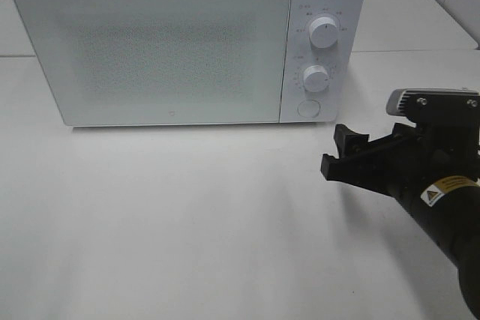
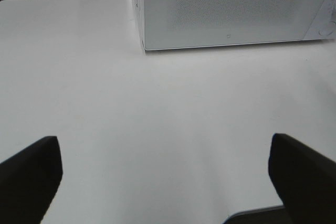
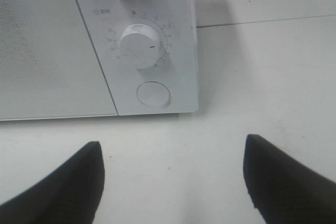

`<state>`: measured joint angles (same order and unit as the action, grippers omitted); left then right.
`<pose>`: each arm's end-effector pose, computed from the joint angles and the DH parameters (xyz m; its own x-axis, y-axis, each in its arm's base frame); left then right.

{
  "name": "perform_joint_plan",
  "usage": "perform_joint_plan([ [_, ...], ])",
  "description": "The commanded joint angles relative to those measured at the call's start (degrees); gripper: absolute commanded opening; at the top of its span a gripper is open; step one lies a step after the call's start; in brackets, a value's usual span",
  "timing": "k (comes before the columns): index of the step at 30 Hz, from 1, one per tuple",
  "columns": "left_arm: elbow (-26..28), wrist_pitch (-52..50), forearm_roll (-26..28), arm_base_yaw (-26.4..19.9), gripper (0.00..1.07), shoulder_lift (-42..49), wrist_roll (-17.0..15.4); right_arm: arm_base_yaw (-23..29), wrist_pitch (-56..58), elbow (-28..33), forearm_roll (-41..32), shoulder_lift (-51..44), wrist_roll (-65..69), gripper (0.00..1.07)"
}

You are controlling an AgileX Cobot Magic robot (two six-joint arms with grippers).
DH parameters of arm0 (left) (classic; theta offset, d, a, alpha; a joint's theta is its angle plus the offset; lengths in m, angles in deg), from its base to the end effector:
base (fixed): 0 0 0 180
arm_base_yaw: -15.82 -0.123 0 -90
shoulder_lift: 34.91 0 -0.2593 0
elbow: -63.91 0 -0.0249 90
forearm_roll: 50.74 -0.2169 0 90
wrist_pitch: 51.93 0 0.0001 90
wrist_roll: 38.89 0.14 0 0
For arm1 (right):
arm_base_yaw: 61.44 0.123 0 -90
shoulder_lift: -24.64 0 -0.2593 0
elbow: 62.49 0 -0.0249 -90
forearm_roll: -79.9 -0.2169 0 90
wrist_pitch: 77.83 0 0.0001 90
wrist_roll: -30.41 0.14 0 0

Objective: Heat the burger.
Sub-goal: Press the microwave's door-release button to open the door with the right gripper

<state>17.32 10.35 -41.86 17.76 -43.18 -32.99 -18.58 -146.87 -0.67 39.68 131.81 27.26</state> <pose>0.0295 -0.0201 0.2428 -0.4465 0.0453 -0.8936 0.1690 0.9850 -0.0346 0.2406 0.1082 0.1324 -0.2196 0.0536 -0.9741 -0.0669 0.9953 0.0699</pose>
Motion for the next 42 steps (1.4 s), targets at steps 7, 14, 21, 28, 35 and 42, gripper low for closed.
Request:
perform_joint_plan([
  [7, 0.0, -0.7, 0.4, -0.1, 1.0, 0.9, -0.1, 4.7, -0.1, -4.9, -4.9, 0.7, -2.4, 0.74],
  [14, 0.0, -0.7, 0.4, -0.1, 1.0, 0.9, -0.1, 4.7, 2.3, -5.2, -4.9, 0.7, 6.4, 0.72],
  [21, 0.0, -0.7, 0.4, -0.1, 1.0, 0.9, -0.1, 4.7, 2.8, -5.2, -4.9, 0.7, 23.7, 0.6],
  [28, 0.0, -0.7, 0.4, -0.1, 1.0, 0.9, -0.1, 4.7, 2.8, -5.2, -4.9, 0.7, 46.4, 0.4],
  [35, 0.0, -0.7, 0.4, -0.1, 1.0, 0.9, -0.1, 4.7, 2.8, -5.2, -4.8, 0.7, 63.2, 0.18],
  [42, 0.0, -0.7, 0.4, -0.1, 1.0, 0.9, -0.1, 4.7, 4.6, -5.2, -5.0, 0.7, 74.0, 0.02],
])
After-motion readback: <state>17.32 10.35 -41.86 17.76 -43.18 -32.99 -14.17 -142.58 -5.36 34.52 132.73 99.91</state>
